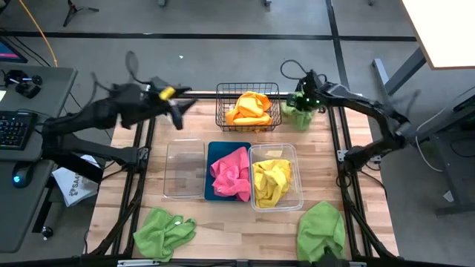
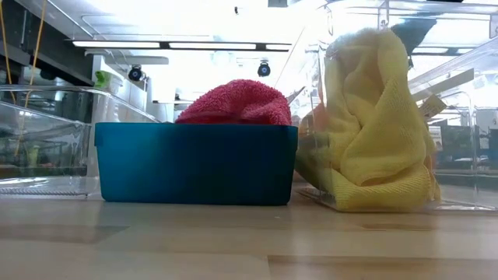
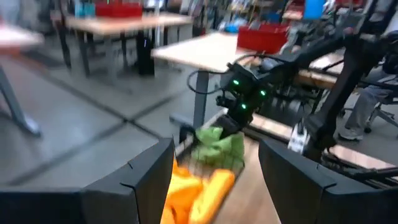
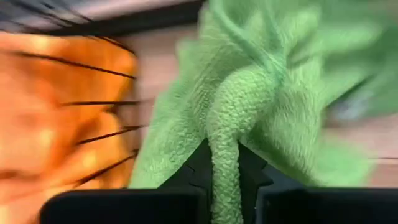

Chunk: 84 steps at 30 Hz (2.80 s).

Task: Sort microfiber towel by color & place in baskets
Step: Put the right green microfiber cloth into the left transparent bin, then put the left green microfiber cloth into the left transparent bin

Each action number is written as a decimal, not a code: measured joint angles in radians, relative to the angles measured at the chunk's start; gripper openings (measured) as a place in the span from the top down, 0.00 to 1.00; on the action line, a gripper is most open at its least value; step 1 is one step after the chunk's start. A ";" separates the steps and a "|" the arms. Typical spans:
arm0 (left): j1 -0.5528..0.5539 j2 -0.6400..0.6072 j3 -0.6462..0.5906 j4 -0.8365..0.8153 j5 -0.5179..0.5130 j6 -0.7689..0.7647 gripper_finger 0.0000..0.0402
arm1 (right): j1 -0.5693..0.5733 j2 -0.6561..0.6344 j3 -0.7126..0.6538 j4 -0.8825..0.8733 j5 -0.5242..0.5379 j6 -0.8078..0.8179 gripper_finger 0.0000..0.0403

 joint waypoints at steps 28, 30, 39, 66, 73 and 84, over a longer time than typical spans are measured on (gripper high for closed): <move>-0.015 -0.207 0.048 -0.141 0.172 0.115 0.44 | 0.926 0.487 0.703 0.809 0.188 -0.020 1.00; -0.015 -0.207 0.048 -0.141 0.178 0.098 0.44 | 0.927 0.576 0.806 0.799 0.120 -0.022 1.00; -0.014 -0.207 0.048 -0.140 0.234 0.000 0.44 | 0.925 0.816 1.091 0.571 -0.018 -0.059 1.00; -0.120 -0.044 0.047 0.026 0.257 -0.155 0.44 | 0.917 0.827 1.097 0.401 -0.257 -0.367 0.30; -0.175 -0.037 0.047 0.002 0.252 -0.170 0.44 | 0.897 0.729 1.099 0.009 -0.216 -0.587 0.31; -0.553 0.091 0.047 -0.284 0.285 -0.512 0.44 | 0.918 0.456 0.800 -0.357 -0.027 -0.687 0.35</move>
